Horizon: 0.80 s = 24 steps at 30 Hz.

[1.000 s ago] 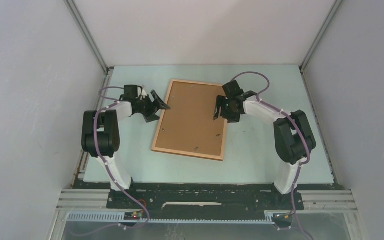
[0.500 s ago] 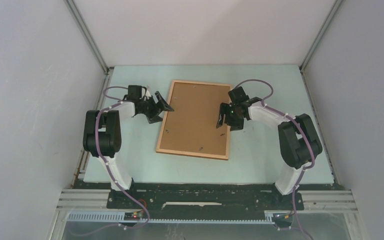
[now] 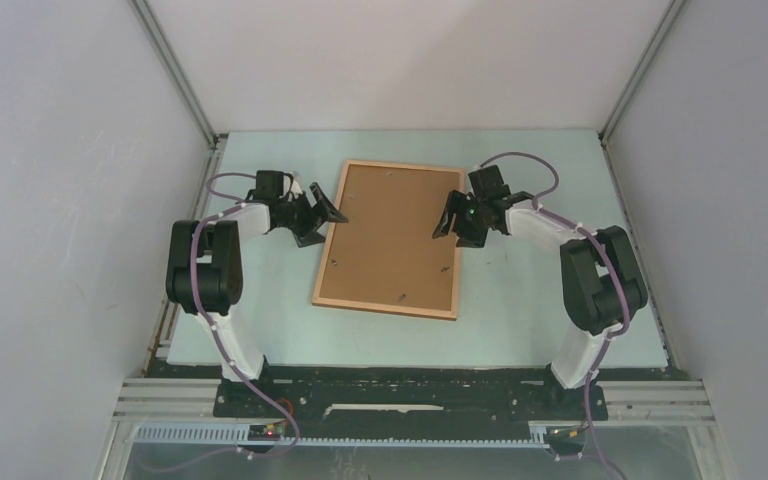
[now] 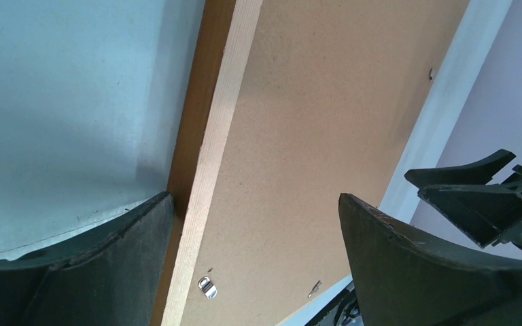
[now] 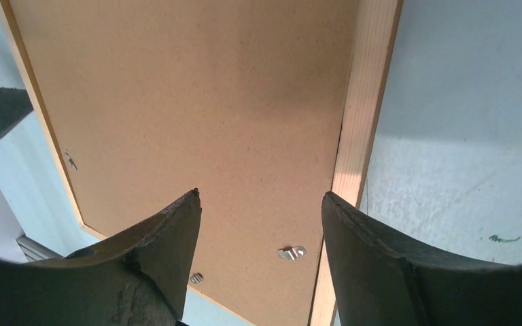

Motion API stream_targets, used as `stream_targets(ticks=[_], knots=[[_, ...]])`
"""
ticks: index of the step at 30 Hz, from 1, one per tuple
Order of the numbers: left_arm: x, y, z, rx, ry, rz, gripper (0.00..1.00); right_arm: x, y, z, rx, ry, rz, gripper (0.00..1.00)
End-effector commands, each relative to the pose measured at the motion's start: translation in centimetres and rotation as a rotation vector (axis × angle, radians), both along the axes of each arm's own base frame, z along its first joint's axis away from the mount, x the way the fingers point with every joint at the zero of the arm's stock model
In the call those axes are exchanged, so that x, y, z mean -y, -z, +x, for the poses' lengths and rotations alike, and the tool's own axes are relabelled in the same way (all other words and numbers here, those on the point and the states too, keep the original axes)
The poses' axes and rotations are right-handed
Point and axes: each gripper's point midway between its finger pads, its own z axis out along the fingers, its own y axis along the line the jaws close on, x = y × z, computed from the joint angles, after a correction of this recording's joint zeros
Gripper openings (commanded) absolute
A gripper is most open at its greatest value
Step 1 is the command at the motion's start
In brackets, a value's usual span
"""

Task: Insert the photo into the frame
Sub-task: Place the photo frame item in the photo frame.

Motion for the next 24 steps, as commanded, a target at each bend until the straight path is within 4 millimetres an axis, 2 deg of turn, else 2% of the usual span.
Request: stream_targets(ticks=[1, 8, 14, 19, 24], knots=[[0.8, -1.6, -0.2, 0.034, 0.038, -0.011, 0.91, -0.1, 0.2, 1.4, 0.022, 0.023, 0.045, 0.73], [0.7, -1.5, -0.2, 0.031, 0.037, -0.008, 0.91, 0.7, 1.9, 3.0, 0.006, 0.051, 0.046, 0.73], [0.7, -1.4, -0.2, 0.03, 0.038, -0.003, 0.91, 1.2, 2.1, 4.2, 0.014, 0.069, 0.073, 0.74], [0.7, -1.4, -0.2, 0.029, 0.041, -0.005, 0.91, -1.0, 2.2, 4.8, 0.016, -0.007, 0.149, 0.73], [0.9, -1.5, -0.1, 0.029, 0.049, -0.012, 0.91, -3.4, 0.6, 4.5, 0.066, -0.089, 0.204, 0.71]])
